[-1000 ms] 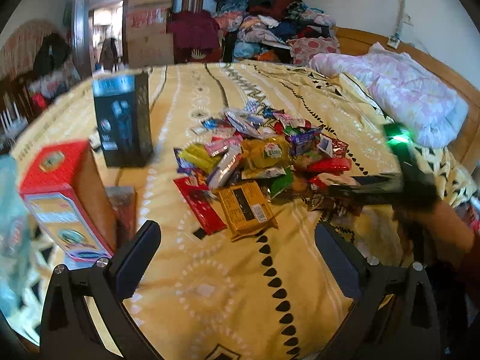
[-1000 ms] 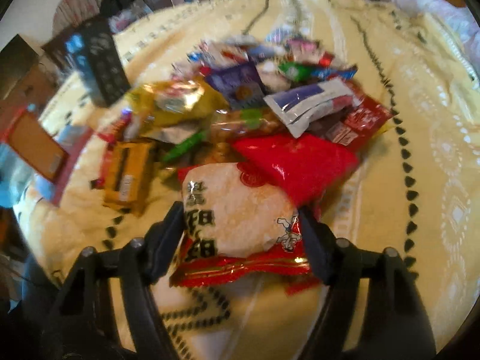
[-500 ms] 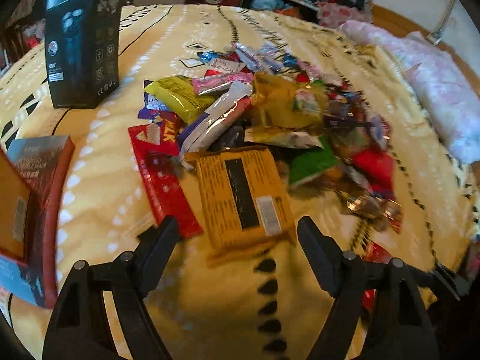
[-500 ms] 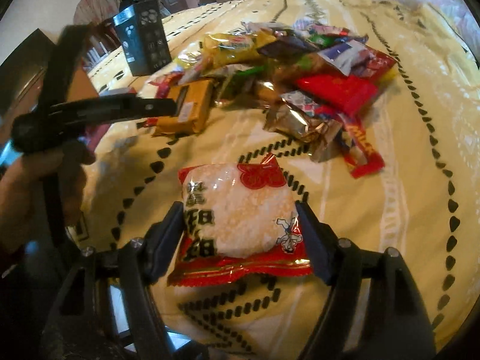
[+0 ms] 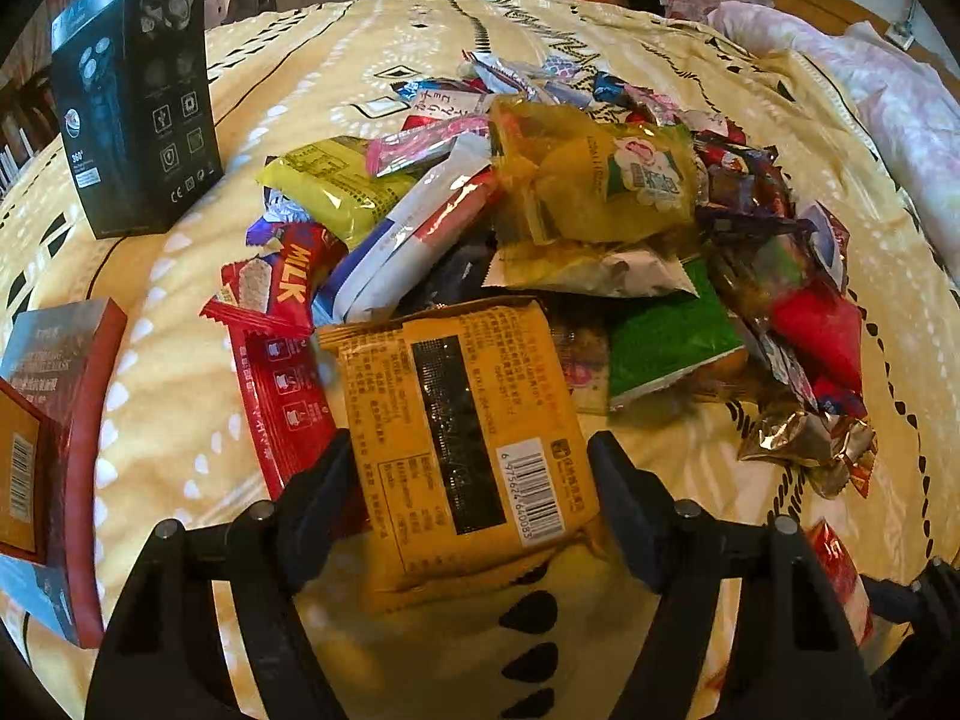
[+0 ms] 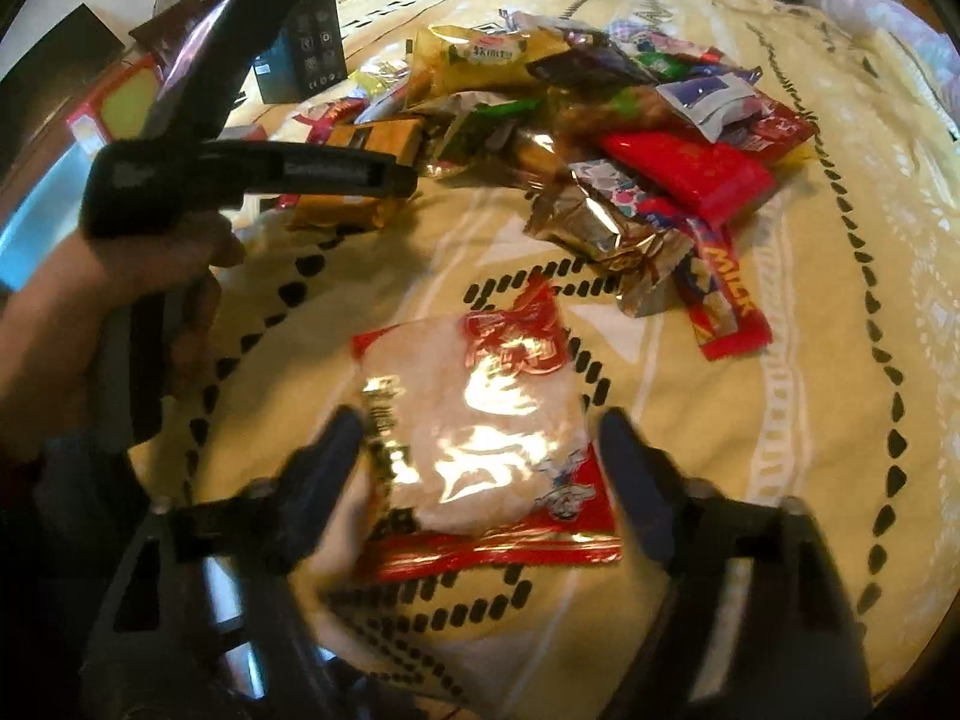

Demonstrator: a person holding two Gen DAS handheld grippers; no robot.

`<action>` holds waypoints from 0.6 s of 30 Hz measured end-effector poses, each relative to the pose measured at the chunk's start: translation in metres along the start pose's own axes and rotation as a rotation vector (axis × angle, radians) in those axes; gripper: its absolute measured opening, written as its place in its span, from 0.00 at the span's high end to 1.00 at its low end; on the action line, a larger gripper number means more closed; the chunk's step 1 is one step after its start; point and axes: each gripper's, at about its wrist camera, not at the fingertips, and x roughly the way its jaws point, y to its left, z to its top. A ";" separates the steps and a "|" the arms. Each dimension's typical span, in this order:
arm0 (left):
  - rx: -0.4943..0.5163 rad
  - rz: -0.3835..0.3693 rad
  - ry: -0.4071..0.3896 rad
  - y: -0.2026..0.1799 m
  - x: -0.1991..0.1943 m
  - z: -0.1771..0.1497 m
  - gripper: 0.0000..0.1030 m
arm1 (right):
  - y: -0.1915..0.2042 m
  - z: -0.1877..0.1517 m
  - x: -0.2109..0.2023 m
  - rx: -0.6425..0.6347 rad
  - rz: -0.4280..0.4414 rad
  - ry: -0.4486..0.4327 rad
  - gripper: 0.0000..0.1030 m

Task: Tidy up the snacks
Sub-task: 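Grasp the white round rice-cake bag with the right tool while the left tool grasps the orange biscuit pack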

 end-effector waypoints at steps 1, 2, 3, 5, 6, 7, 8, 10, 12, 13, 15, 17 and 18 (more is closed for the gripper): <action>0.000 -0.005 -0.004 0.000 -0.002 0.000 0.26 | 0.000 0.001 0.002 -0.003 0.001 0.008 0.28; 0.003 -0.010 -0.011 0.001 -0.004 -0.002 0.26 | -0.001 0.001 0.003 -0.002 0.003 0.012 0.29; 0.008 -0.010 -0.020 0.002 -0.008 -0.003 0.27 | -0.002 0.001 0.002 0.003 0.009 0.013 0.30; 0.010 -0.011 -0.035 0.004 -0.015 -0.006 0.27 | -0.004 0.001 -0.002 0.021 0.016 -0.004 0.39; 0.011 -0.017 -0.044 0.005 -0.020 -0.008 0.27 | -0.005 0.001 -0.005 0.026 0.012 -0.018 0.43; 0.015 -0.022 -0.058 0.006 -0.028 -0.010 0.27 | -0.005 0.000 -0.009 0.034 0.011 -0.033 0.45; 0.021 -0.025 -0.073 0.006 -0.035 -0.012 0.27 | -0.006 0.000 -0.013 0.042 0.012 -0.049 0.47; 0.025 -0.043 -0.087 0.007 -0.046 -0.014 0.27 | -0.005 0.001 -0.017 0.048 0.010 -0.068 0.49; 0.036 -0.053 -0.109 0.008 -0.061 -0.017 0.27 | -0.006 0.002 -0.019 0.056 0.014 -0.079 0.52; 0.036 -0.051 -0.116 0.010 -0.067 -0.017 0.27 | -0.006 0.002 -0.021 0.058 0.010 -0.086 0.75; 0.030 -0.061 -0.127 0.013 -0.077 -0.018 0.27 | -0.008 0.002 -0.024 0.071 0.020 -0.095 0.77; 0.042 -0.058 -0.145 0.015 -0.089 -0.021 0.27 | -0.007 0.003 -0.020 0.061 0.016 -0.075 0.74; 0.048 -0.054 -0.150 0.016 -0.094 -0.022 0.27 | -0.007 0.005 -0.018 0.056 0.009 -0.064 0.73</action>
